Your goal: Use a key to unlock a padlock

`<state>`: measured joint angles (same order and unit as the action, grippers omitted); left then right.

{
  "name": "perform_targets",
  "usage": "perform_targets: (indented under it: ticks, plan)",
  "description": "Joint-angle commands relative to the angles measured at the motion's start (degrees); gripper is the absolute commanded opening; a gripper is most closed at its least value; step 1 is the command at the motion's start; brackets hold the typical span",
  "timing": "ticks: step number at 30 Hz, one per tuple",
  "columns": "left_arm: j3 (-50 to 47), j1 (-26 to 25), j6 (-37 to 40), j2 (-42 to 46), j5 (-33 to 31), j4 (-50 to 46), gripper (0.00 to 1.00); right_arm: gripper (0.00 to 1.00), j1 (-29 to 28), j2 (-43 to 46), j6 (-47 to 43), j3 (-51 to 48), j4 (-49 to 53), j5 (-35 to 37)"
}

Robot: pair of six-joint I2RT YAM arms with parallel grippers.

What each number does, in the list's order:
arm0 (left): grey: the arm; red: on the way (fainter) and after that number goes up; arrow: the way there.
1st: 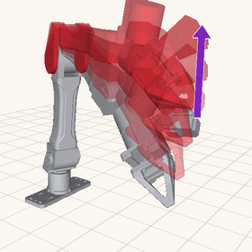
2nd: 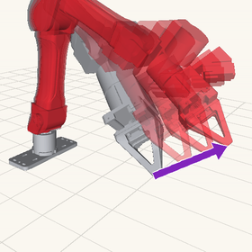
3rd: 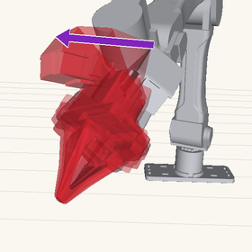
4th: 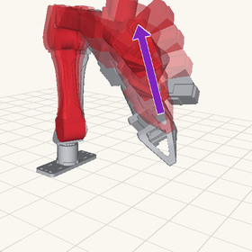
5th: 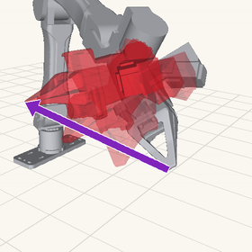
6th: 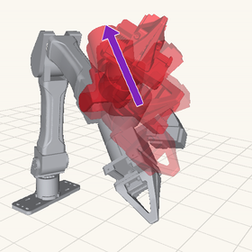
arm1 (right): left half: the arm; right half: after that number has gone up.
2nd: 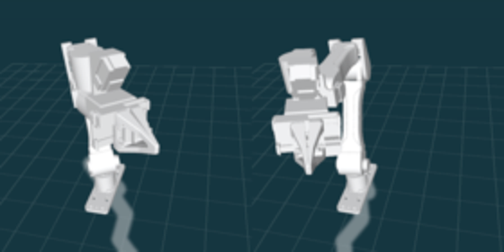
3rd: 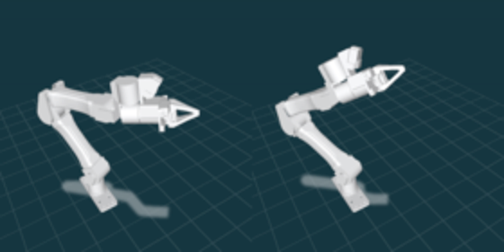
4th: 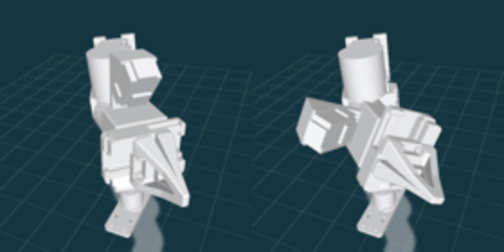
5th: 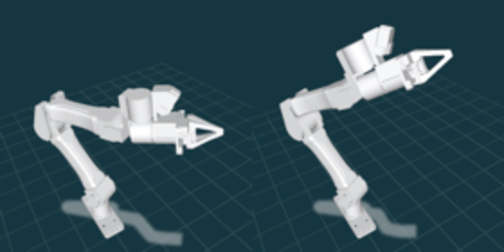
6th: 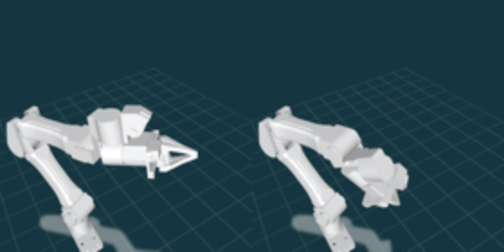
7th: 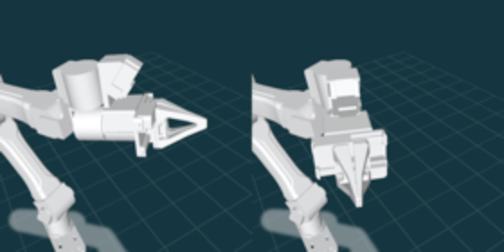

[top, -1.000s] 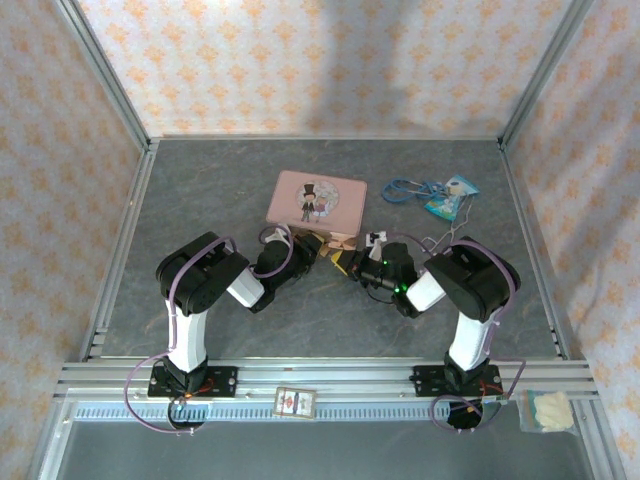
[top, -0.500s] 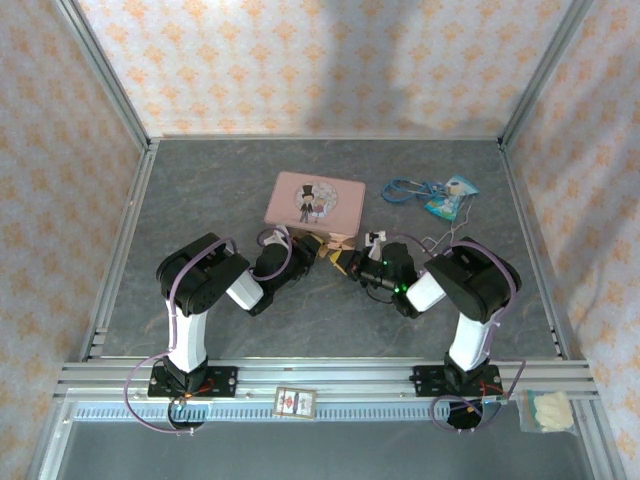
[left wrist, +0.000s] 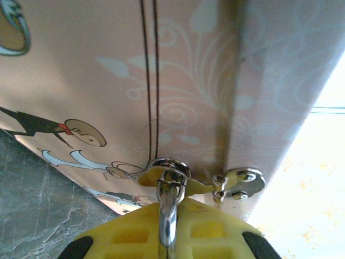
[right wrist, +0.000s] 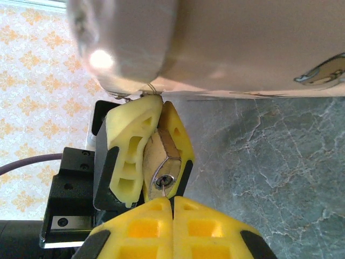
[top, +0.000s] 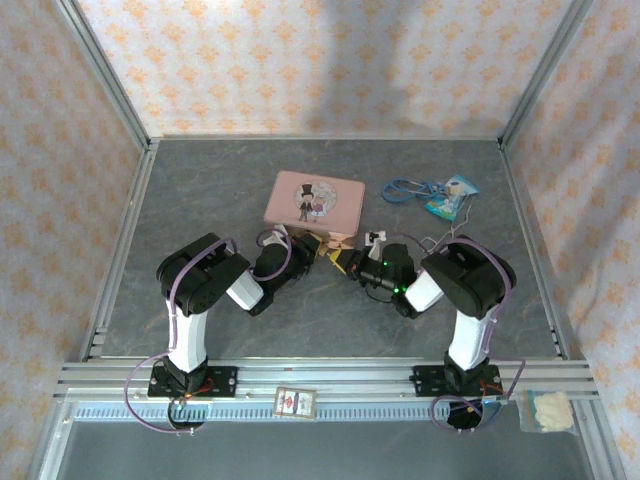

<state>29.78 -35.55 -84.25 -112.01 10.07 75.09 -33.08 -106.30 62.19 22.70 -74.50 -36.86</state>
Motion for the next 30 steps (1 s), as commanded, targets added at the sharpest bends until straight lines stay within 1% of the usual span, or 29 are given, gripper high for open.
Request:
perform_targets:
  ticks: [1, 5, 8, 13, 18, 21, 26, 30]
  plan:
    - [0.3, -2.9, -3.4, 1.4, 3.5, 10.3, 0.00, 0.00, -0.5, -2.2, 0.7, 2.2, -4.2, 2.4]
    - [0.8, -3.9, -3.0, 1.3, 4.0, 10.5, 0.00, 0.00, -0.5, -3.6, 1.4, 4.1, -3.5, 2.7]
    - [0.7, -4.8, -2.8, 0.9, 4.1, 11.0, 0.00, 0.00, -0.5, -3.6, 1.5, 6.1, 1.1, 3.5]
    - [-0.2, -5.7, -3.6, -0.4, 4.3, 14.9, 0.00, 0.00, -0.1, -3.6, 1.4, 6.9, 3.2, 4.5]
    - [-0.6, -6.3, -1.1, 0.1, 5.7, 13.8, 0.00, 0.00, 0.8, -4.7, 0.7, 10.2, 6.4, 0.3]
    - [-1.8, -6.3, 0.6, 0.6, 5.6, 13.7, 0.00, 0.00, 1.5, -3.9, 0.8, 11.1, 9.0, -2.7]
    - [-2.3, -6.3, 2.8, -1.0, 5.3, 16.0, 0.00, 0.00, 1.8, -1.8, 3.6, 13.1, 16.6, -6.1]
    - [-1.9, -6.4, 2.1, -2.7, 5.6, 19.8, 0.00, 0.00, 1.7, -3.1, 10.7, 12.8, 12.2, -7.9]
